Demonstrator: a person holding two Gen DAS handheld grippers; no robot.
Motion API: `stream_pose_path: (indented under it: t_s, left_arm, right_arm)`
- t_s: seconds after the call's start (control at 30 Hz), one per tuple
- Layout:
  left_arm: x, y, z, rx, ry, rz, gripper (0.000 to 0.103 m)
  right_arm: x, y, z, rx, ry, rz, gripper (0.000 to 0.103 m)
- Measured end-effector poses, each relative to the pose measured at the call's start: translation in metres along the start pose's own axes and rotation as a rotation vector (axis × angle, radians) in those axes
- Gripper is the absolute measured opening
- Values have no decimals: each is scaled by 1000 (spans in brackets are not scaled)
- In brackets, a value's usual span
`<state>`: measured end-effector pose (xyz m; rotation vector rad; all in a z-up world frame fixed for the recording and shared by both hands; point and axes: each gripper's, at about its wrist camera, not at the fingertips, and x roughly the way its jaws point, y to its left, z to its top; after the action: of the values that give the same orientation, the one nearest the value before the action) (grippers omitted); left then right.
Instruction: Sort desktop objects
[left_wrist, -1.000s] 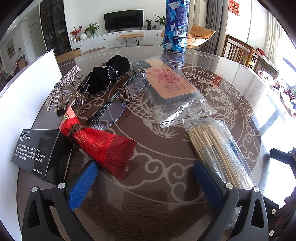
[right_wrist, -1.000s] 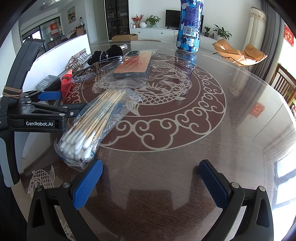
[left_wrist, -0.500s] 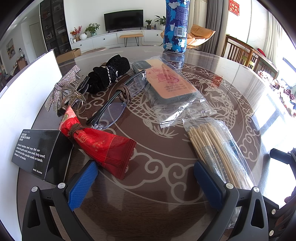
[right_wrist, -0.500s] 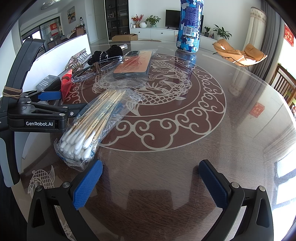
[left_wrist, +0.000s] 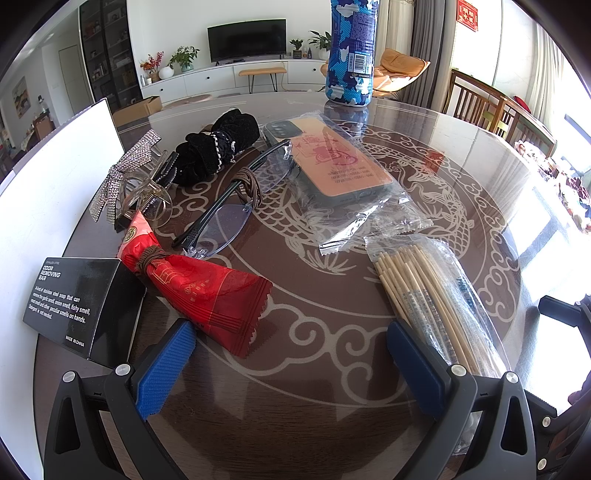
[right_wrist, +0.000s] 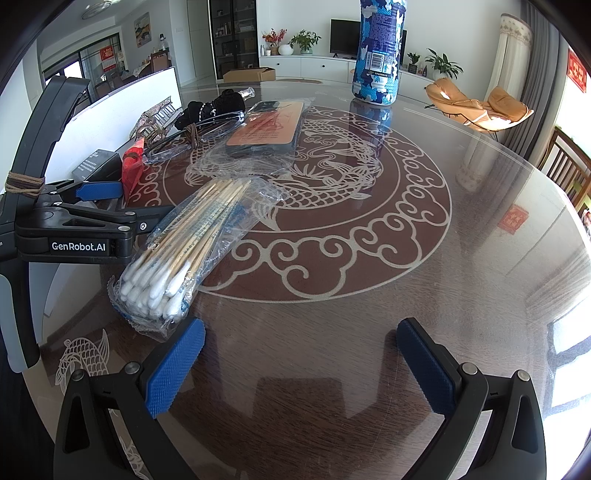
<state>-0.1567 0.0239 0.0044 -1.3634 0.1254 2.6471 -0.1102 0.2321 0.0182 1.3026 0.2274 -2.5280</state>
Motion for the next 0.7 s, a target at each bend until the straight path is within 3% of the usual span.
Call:
stream_pose_path:
  t_s: [0.7]
  left_arm:
    - [1,1,1,-1,0,1,103]
  right_arm:
    - [1,0,0,0,0,0,103]
